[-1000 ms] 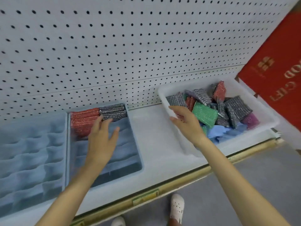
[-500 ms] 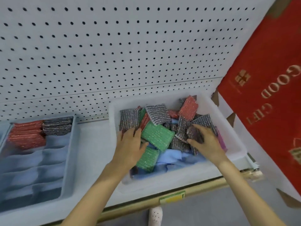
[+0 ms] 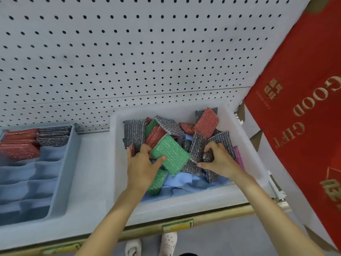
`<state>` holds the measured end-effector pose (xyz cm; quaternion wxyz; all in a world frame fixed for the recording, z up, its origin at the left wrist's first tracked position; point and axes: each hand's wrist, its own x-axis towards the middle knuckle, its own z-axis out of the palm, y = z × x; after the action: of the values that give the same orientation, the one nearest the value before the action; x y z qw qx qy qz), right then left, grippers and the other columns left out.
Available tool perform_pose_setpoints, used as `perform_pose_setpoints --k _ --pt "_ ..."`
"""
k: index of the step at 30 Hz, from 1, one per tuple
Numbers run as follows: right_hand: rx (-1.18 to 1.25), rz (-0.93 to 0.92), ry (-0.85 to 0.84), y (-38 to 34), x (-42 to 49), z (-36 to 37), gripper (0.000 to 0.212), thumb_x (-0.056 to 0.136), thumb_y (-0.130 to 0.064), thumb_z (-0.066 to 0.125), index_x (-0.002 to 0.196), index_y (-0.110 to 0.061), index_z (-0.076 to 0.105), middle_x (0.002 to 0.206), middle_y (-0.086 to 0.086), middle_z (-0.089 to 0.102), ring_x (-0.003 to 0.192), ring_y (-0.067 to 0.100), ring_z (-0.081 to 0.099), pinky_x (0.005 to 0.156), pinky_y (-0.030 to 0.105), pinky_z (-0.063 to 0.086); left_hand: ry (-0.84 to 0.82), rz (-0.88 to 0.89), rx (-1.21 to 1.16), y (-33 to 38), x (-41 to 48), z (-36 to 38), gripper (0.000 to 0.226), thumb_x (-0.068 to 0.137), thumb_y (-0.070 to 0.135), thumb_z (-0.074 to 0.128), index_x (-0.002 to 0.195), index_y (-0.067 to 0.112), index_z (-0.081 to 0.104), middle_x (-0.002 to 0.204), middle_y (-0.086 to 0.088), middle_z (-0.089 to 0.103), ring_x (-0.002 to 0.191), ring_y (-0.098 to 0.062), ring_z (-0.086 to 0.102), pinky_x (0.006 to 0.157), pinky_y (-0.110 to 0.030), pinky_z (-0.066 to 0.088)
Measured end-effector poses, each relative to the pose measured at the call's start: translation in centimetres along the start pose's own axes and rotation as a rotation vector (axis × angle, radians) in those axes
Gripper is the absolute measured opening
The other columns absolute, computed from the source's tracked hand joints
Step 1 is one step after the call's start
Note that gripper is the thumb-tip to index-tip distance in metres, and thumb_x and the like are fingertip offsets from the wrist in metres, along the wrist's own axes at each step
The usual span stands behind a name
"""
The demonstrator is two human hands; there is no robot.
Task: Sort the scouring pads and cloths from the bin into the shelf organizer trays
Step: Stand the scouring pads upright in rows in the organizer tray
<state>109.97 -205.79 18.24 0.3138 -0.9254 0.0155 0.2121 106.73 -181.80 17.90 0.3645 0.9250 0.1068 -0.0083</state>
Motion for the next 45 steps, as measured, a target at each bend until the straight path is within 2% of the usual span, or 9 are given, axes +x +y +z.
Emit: perform_pose_setpoints --k 6,10,17,23,27,32,38,43,45 --pt "0.113 0.034 0.133 1.4 -0.1 -1.6 0.038 0.085 0.003 0.060 0.111 -0.019 0.044 0.104 0.012 0.062 0.087 0.026 0.060 0.068 0.031 0.046 -0.070 -0.136 -0.354 0.3 -0.3 -1.6 0.025 0.086 0.026 0.071 0.095 0.019 0.049 0.084 -0.002 0.060 0.074 -0.014 0.055 0.059 -0.019 0.039" --pt "0.641 0.078 0.351 1.0 -1.4 -2.9 0.033 0.081 0.000 0.071 0.110 -0.010 0.057 0.092 -0.001 0.063 0.081 0.016 0.063 0.063 0.026 0.050 -0.182 -0.105 -0.375 -1.1 -0.7 -2.1 0.013 0.091 0.019 0.064 0.097 0.011 0.055 0.091 -0.013 0.061 0.081 -0.030 0.057 0.076 -0.037 0.048" --pt "1.171 0.278 0.166 -1.5 0.8 -1.9 0.022 0.079 -0.011 0.074 0.099 -0.003 0.068 0.096 0.014 0.073 0.080 0.022 0.072 0.067 0.032 0.056 -0.130 -0.139 -0.205 -2.2 -1.0 -0.2 0.025 0.094 0.011 0.060 0.119 0.009 0.055 0.102 -0.002 0.066 0.094 -0.024 0.063 0.082 -0.035 0.048" --pt "1.107 0.332 0.042 -1.8 2.7 -1.7 0.026 0.080 -0.032 0.073 0.095 -0.011 0.068 0.097 0.007 0.073 0.087 0.019 0.070 0.081 0.034 0.052 0.125 0.139 0.065 -2.0 -1.5 -0.1 0.044 0.086 -0.001 0.063 0.130 0.003 0.054 0.121 -0.014 0.053 0.113 -0.028 0.050 0.101 -0.035 0.038" --pt "0.802 0.276 -0.051 -2.4 3.0 -1.6 0.077 0.075 -0.044 0.075 0.139 -0.014 0.045 0.142 0.006 0.047 0.130 0.027 0.045 0.110 0.045 0.032 -0.081 0.193 -0.111 0.8 -1.8 0.9 0.035 0.096 0.014 0.055 0.131 0.009 0.056 0.122 -0.006 0.060 0.107 -0.015 0.057 0.096 -0.025 0.044" --pt "0.557 0.123 -0.109 -2.3 3.4 -1.7 0.069 0.073 -0.021 0.082 0.131 -0.015 0.045 0.123 -0.003 0.057 0.115 0.017 0.056 0.100 0.033 0.046 -0.322 -0.040 -0.299 2.8 -1.3 2.7 0.046 0.099 0.025 0.050 0.141 0.007 0.045 0.138 -0.007 0.054 0.112 -0.006 0.050 0.081 0.002 0.033" --pt "0.568 0.030 -0.048 -1.1 2.7 -1.7 0.033 0.069 -0.009 0.084 0.092 -0.021 0.066 0.088 -0.008 0.072 0.081 0.007 0.069 0.064 0.014 0.051 -0.405 -0.170 -0.382 3.5 -1.0 2.6 0.050 0.099 0.038 0.045 0.144 0.015 0.043 0.133 -0.002 0.054 0.113 -0.008 0.048 0.089 -0.017 0.032" --pt "0.784 0.066 -0.017 0.1 1.1 -3.7 0.068 0.058 -0.036 0.088 0.117 -0.014 0.062 0.107 0.002 0.072 0.103 0.019 0.067 0.096 0.039 0.049 -0.378 -0.281 -0.630 4.1 -1.4 1.7 0.031 0.097 0.041 0.046 0.123 0.027 0.054 0.112 0.016 0.054 0.114 -0.007 0.050 0.096 -0.020 0.035" --pt "0.819 0.024 -0.151 -0.2 0.2 -3.7 0.046 0.073 -0.028 0.076 0.115 -0.015 0.063 0.104 0.001 0.073 0.101 0.018 0.068 0.092 0.035 0.049 -0.377 -0.239 -0.722 4.2 -1.7 1.3 0.042 0.085 0.050 0.051 0.121 0.029 0.056 0.120 0.017 0.057 0.119 -0.005 0.053 0.104 -0.022 0.038"
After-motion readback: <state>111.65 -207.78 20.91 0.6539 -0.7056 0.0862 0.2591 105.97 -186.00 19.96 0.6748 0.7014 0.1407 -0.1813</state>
